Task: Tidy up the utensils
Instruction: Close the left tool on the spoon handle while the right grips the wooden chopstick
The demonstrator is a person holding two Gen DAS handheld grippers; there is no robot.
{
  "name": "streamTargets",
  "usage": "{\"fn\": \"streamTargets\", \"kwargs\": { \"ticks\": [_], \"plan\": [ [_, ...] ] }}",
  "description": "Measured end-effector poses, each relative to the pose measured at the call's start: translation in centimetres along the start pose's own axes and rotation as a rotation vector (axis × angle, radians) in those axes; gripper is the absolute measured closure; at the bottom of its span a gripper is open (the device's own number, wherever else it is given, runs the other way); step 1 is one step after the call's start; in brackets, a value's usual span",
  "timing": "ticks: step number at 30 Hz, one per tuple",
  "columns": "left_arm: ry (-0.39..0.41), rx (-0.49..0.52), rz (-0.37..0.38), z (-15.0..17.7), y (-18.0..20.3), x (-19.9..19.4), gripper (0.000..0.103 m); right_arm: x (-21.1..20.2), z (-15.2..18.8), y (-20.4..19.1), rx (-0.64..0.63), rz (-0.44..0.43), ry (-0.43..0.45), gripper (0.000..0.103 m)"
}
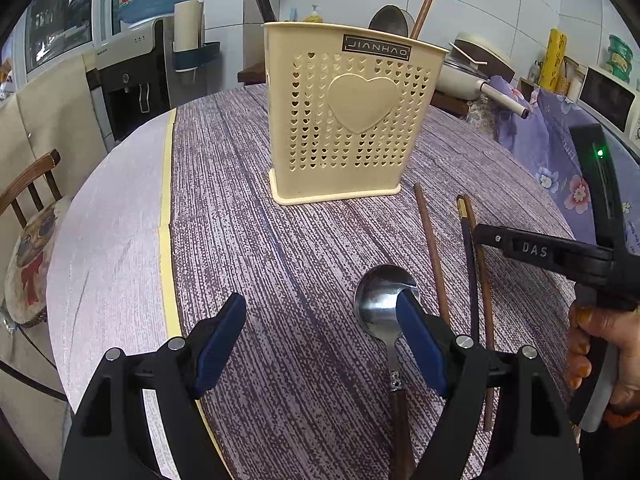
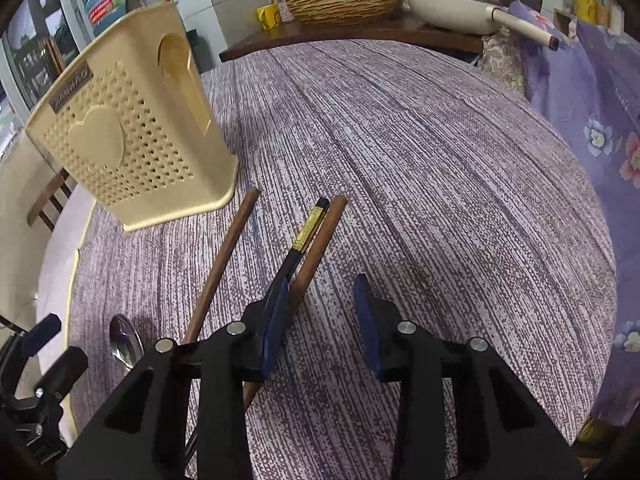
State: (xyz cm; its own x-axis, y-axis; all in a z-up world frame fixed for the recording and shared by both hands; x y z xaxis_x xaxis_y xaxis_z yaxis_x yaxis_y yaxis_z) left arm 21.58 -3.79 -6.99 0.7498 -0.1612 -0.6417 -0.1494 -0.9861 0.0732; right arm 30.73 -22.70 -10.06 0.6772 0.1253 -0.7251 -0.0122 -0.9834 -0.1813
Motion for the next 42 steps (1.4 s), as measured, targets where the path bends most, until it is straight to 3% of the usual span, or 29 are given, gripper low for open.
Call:
{"fn": "streamTargets", "kwargs": {
  "ticks": [3,8,24,29,34,40,42],
  "plan": [
    [-0.002,0.001,0.001,0.1,0.1,0.0,0.027,0.0,0.0,-0.7,-0.045,0.019,-0.002,0.068],
    [-0.001,0.003,0.004,0.2,0.1,-0.1,0.027,0.6,-1.0,0.0,-0.037,0.043,-0.004,0.083],
    [-0.078,0.096,0.012,1.4,3.8,1.4,0.028,1.3,-1.3,-0.6,-0.042,0.012,0.009,0.087],
    [-0.111,0.091,0.004,1.6,3.9,2.4,0.040,1.4,-1.4,-0.5,-0.035,0.007,0.010,0.087],
    [-0.105,0.113,-0.022,1.3,4.5,2.8,0.042,1.6,-1.5,-0.7,-0.036,0.020,0.012,0.087],
    [-0.106,0.119,-0.028,0.7,5.1,3.2,0.056,2.1,-1.8,-1.2,-0.043,0.042,0.017,0.087],
    [-0.106,0.121,-0.031,0.6,5.3,3.4,0.056,2.2,-1.8,-1.4,-0.049,0.049,0.018,0.089]
  ]
}}
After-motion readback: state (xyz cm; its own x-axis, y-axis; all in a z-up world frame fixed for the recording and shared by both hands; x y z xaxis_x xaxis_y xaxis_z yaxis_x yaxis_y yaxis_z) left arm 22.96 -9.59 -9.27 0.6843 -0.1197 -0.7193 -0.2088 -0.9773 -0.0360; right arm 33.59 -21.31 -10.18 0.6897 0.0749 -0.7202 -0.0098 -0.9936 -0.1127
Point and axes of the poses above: each gripper's, at about its wrist camera, not at the fingertips, and x roughly the way its jaws point, y to its right, z to its underside, the point moved 3 cm from there along x, roughly the way its jaws point, and after that the axes turned 6 degrees about y, right-handed, at the moved point
